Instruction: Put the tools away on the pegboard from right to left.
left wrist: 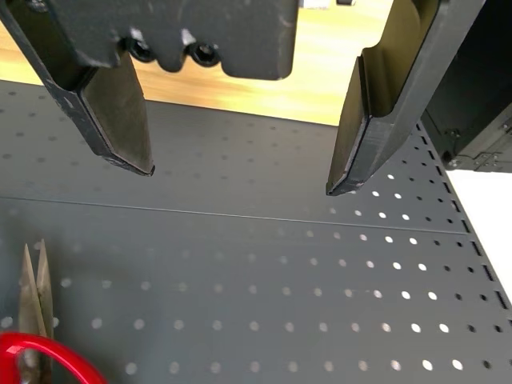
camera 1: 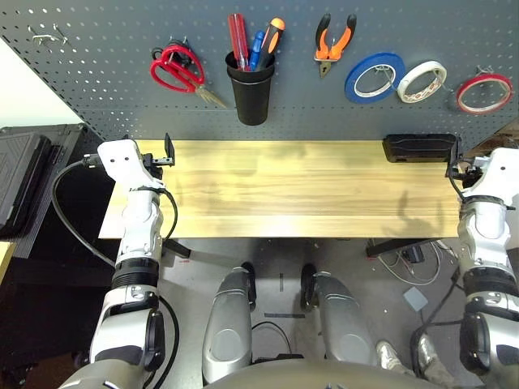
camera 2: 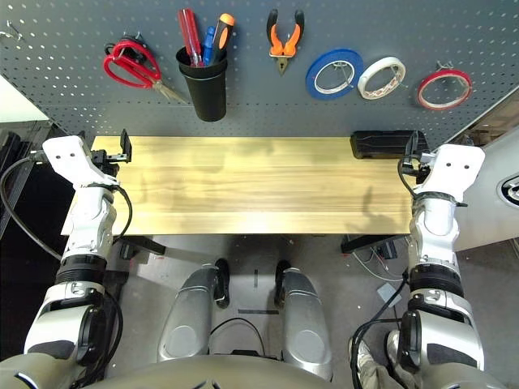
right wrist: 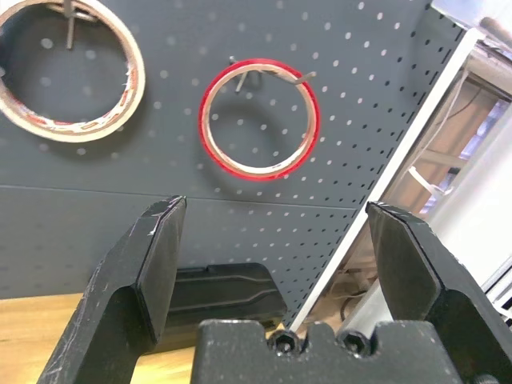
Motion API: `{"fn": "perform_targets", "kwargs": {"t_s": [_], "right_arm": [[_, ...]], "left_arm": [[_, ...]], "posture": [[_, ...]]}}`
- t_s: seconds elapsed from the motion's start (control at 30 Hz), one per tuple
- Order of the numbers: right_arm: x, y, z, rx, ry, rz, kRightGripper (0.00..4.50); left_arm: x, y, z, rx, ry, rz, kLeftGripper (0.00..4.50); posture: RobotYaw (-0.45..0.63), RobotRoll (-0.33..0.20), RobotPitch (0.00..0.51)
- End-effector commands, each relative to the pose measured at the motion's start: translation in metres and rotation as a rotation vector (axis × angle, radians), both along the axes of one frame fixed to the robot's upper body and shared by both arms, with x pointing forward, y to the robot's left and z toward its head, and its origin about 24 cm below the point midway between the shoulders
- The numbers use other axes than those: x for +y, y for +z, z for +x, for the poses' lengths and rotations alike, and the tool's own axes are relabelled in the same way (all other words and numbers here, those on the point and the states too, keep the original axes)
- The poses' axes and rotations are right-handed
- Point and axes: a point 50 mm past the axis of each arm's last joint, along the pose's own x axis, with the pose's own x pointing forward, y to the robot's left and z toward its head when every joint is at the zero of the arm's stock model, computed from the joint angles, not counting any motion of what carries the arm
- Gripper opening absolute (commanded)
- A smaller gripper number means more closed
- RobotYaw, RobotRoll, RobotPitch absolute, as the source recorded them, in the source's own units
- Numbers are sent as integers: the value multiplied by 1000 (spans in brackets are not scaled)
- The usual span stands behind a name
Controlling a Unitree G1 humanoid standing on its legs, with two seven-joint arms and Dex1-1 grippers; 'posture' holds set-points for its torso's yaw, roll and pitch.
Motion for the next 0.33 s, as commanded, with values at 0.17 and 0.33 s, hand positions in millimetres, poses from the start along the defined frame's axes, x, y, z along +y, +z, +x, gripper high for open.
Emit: {"fn": "perform_targets", "kwargs": {"t_s": [0.17,0.33], "right_arm": [[-7,-2,1,15,-19,3,4500],[-8,0,9,28,-15,-4,4500]], "left_arm": [[6,-2,-2,4,37,5,4487],[9,-1,-2,-2,60,7,4487]], "posture": [[63,0,249],[86,0,229]]}}
